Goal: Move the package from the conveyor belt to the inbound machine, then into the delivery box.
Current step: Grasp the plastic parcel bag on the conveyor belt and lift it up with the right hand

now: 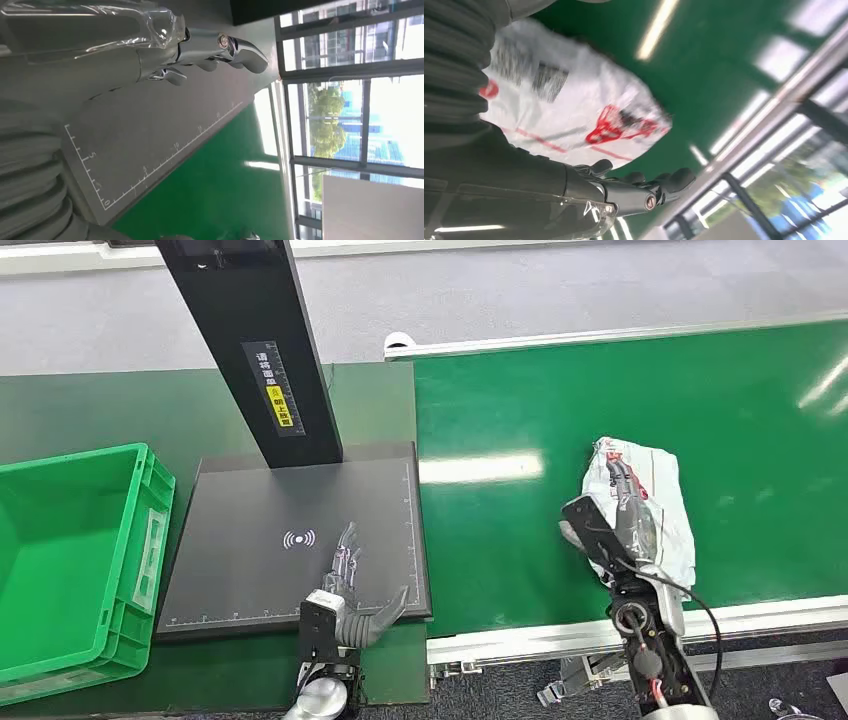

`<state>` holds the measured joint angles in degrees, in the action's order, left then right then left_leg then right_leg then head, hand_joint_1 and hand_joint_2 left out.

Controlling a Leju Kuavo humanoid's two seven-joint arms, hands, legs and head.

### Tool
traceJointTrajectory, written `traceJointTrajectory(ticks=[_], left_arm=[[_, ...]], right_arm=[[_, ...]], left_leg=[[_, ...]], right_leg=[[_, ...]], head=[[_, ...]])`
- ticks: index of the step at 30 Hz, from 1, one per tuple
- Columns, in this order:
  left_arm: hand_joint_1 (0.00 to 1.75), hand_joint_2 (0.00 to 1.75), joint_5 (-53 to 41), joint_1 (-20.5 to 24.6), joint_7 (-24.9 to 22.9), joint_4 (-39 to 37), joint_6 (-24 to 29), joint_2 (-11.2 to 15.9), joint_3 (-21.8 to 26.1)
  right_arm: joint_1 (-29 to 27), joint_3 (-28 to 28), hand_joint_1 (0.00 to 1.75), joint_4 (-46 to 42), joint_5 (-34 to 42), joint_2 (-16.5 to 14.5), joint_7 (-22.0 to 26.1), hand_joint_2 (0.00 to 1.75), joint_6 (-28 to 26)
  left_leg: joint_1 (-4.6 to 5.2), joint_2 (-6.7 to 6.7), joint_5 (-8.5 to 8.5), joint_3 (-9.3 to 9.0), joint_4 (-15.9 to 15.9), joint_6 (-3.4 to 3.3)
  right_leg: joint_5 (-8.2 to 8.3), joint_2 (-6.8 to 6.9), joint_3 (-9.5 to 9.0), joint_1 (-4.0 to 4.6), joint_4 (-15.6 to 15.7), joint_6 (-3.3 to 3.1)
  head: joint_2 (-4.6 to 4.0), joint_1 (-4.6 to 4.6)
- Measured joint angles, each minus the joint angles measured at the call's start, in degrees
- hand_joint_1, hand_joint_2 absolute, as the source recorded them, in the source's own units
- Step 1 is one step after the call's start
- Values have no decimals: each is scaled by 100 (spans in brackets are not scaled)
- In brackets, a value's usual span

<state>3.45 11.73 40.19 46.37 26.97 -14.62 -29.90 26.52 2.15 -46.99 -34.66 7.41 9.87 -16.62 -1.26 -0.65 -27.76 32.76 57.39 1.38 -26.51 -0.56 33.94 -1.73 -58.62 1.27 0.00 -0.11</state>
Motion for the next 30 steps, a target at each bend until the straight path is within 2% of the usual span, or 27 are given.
traceJointTrajectory(ticks=[6, 11, 27, 30], left_arm=[[0, 175, 158, -46, 0, 173, 2, 57, -82], [0, 175, 169, -70, 0, 247, 4, 74, -96], [0, 175, 169, -78, 0, 272, 6, 77, -98], [0, 175, 171, -85, 0, 283, 38, 80, -98]], right_arm=[[850, -88, 0, 1433, -136, 352, -324, 175, 251], [1124, -105, 0, 2053, -137, 457, -360, 175, 265], [1288, -112, 0, 2528, -140, 511, -365, 175, 265], [1305, -111, 0, 2573, -235, 504, -523, 175, 364]], left_leg=[[6, -2, 3, 1, 2, -4], [6, -4, 3, 5, 2, -4], [7, -4, 3, 6, 2, -4], [7, -4, 3, 8, 2, -4]], right_leg=[[4, -1, 0, -6, 0, 5], [4, 0, 4, -6, -1, 6], [5, 0, 5, -6, -1, 7], [5, -1, 4, -6, -1, 7]], head=[[0, 1], [0, 0], [0, 0], [0, 0]])
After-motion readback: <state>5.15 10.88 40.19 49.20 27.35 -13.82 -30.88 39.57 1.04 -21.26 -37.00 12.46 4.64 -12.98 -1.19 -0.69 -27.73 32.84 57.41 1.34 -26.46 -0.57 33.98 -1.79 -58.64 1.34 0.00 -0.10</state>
